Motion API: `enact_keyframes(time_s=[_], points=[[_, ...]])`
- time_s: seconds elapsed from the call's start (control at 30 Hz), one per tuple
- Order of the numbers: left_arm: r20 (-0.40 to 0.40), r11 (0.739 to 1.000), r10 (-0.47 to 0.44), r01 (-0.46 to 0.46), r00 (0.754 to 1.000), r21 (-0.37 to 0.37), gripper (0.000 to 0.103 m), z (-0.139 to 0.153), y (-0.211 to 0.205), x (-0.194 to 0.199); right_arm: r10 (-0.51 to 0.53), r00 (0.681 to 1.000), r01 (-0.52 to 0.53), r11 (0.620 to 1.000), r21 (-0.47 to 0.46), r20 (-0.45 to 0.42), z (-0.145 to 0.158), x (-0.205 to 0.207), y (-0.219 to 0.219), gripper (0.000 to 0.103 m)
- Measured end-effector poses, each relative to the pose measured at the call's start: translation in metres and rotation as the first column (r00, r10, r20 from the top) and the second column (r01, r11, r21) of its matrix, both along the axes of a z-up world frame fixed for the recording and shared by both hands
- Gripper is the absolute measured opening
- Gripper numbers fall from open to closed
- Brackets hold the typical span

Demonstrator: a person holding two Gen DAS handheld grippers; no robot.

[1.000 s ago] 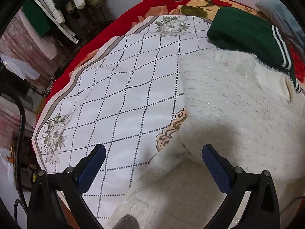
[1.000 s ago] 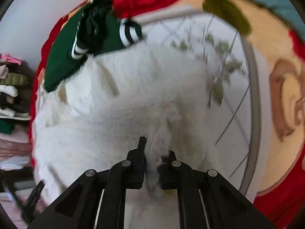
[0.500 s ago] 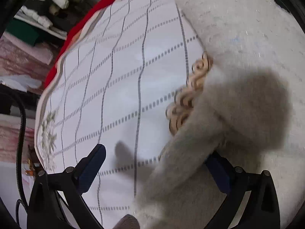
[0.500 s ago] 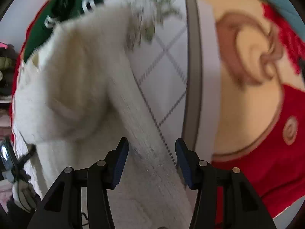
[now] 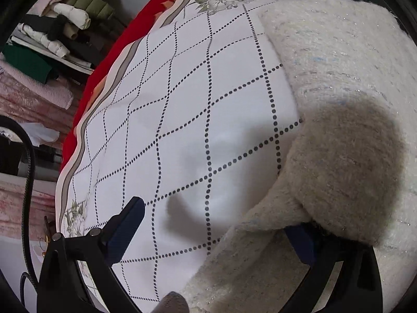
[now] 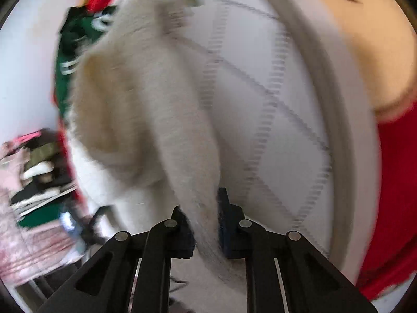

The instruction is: Fold large clothes

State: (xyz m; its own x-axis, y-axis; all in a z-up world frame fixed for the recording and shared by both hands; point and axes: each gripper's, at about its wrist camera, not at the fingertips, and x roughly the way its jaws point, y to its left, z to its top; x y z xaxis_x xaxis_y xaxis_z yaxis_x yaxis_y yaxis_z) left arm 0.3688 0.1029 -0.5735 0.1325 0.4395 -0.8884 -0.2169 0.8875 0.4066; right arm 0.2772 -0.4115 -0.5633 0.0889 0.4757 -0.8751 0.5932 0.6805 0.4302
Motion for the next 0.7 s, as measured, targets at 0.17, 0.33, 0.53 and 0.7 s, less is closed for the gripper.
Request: enact_keyframes(time_s=[0.17, 0.33, 0.53, 0.7], points=[[0.002, 0.999, -0.026, 0.026, 1.0, -0.039, 0.103, 0.026, -0.01, -0.017, 0.088, 0.993, -0.103, 0.975, -0.196, -0.082, 0.009, -0.001, -0.004, 0.017], [0.057, 0.997, -0.008, 0.013, 0.998, -0.08, 0.103, 0.066, -0.023, -0.034, 0.149, 0.988, -0.128, 0.935, -0.331, 0.04, 0.071, 0.019, 0.009, 0.028], [0.106, 0.994, 0.015, -0.003, 0.994, -0.11, 0.103, 0.076, -0.04, -0.017, 0.068, 0.956, -0.026, 0.988, -0.15, 0.284, 0.098, 0.063, 0.019, 0.07], [0.155, 0.994, 0.011, 0.006, 0.988, -0.107, 0.103, 0.076, -0.054, 0.014, 0.096, 0.977, -0.079, 0.993, -0.092, 0.192, 0.044, 0.102, 0.056, 0.039]])
